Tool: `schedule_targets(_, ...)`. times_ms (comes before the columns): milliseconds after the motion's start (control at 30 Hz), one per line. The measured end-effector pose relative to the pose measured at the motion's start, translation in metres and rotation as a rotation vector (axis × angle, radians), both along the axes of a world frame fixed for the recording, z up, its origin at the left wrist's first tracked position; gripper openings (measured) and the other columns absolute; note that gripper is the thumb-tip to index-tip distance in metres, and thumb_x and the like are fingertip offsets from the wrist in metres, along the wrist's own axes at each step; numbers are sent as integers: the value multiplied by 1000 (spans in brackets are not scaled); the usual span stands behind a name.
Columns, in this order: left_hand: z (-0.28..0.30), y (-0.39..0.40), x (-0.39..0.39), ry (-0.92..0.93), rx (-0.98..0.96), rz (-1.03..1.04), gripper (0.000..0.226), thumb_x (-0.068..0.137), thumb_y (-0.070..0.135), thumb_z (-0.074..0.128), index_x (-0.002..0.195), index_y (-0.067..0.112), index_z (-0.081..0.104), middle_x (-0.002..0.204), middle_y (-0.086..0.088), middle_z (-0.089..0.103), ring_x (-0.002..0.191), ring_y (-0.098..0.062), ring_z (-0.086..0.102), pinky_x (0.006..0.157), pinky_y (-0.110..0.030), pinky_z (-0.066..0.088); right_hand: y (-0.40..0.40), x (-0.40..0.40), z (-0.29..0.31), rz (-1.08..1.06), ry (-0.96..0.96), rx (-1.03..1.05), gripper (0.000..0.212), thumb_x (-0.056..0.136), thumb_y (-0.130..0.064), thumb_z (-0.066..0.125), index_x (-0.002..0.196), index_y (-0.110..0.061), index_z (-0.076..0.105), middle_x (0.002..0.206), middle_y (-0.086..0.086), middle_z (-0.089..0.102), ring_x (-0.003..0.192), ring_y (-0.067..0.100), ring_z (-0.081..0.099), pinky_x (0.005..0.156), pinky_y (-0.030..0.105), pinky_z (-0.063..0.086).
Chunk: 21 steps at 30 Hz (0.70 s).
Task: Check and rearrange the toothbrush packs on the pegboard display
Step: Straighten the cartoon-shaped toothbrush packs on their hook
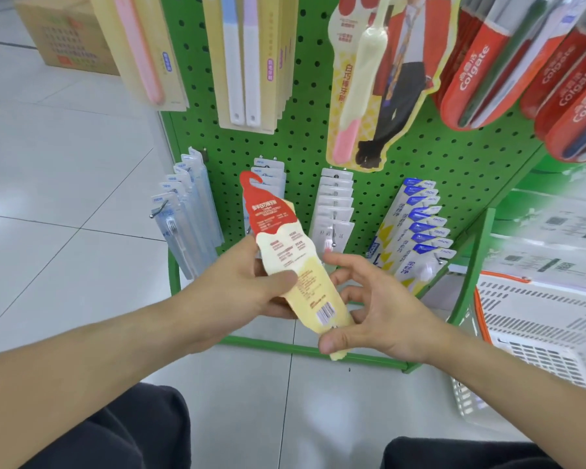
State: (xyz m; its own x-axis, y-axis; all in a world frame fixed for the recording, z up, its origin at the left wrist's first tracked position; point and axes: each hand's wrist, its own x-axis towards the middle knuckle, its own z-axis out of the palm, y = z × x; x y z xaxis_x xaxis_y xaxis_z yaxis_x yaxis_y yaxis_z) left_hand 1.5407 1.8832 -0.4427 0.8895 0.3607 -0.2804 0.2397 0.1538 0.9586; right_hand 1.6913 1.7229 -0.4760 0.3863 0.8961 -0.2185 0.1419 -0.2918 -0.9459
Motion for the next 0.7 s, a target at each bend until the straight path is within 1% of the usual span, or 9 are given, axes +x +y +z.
schedule_targets(33,-1,3,1,5,26,9,33,100,-2,52,129,14,52,109,-4,77,96,-23,75,75,-35,63,0,1,1,14,6,1,107,48,-19,101,137,-36,46,113,1,60,94,26,65,74,45,59)
schedule_targets(67,-1,6,2,19,34,5,32,101,-4,49,126,16,54,109,-1,77,96,-21,75,74,-34,63,1,1,2,22,15,-4,106,48,-18,102,137,-36,46,111,4,62,90,29,66,75,47,60)
schedule_targets(167,-3,12,2,80,17,-55,33,102,-5,47,123,17,60,109,0,77,98,-21,75,80,-38,63,2,2,7,13,36,-48,100,48,-17,96,133,-37,48,104,13,67,74,29,67,67,45,60)
schedule_targets(233,-5,13,2,112,5,-106,33,102,-5,47,124,16,61,112,-1,76,100,-23,74,83,-39,62,3,1,7,13,35,-76,96,47,-18,95,129,-37,50,94,7,71,68,32,69,62,49,61)
schedule_targets(333,-8,13,1,124,-7,-169,33,102,-4,47,127,16,57,115,-2,75,104,-23,73,88,-40,61,4,1,9,-12,21,-84,82,50,-17,93,119,-27,51,79,1,72,62,36,71,52,43,59)
schedule_targets(433,-10,11,1,126,12,-227,35,103,-2,47,130,20,54,119,-1,74,107,-22,72,92,-42,59,4,0,10,-45,-4,-79,70,53,-21,91,108,-15,48,68,6,70,54,33,69,45,36,55)
schedule_targets(500,-12,8,2,136,4,-245,36,103,-2,48,131,19,52,121,-2,73,108,-23,72,91,-41,60,4,0,10,-71,-23,-78,64,55,-26,89,100,-8,47,63,11,69,50,32,66,43,33,52)
schedule_targets(600,-14,4,3,137,5,-250,36,102,-2,49,133,16,51,123,-4,72,107,-23,72,86,-37,61,5,2,8,-112,-58,-64,63,52,-32,89,91,-5,48,61,13,67,47,31,63,40,31,49)
schedule_targets(700,-13,5,4,136,30,-267,35,102,-2,48,129,20,53,120,-1,73,105,-20,73,86,-37,61,6,4,5,-132,-96,-33,64,54,-32,91,98,-7,52,68,15,68,49,33,66,41,33,49)
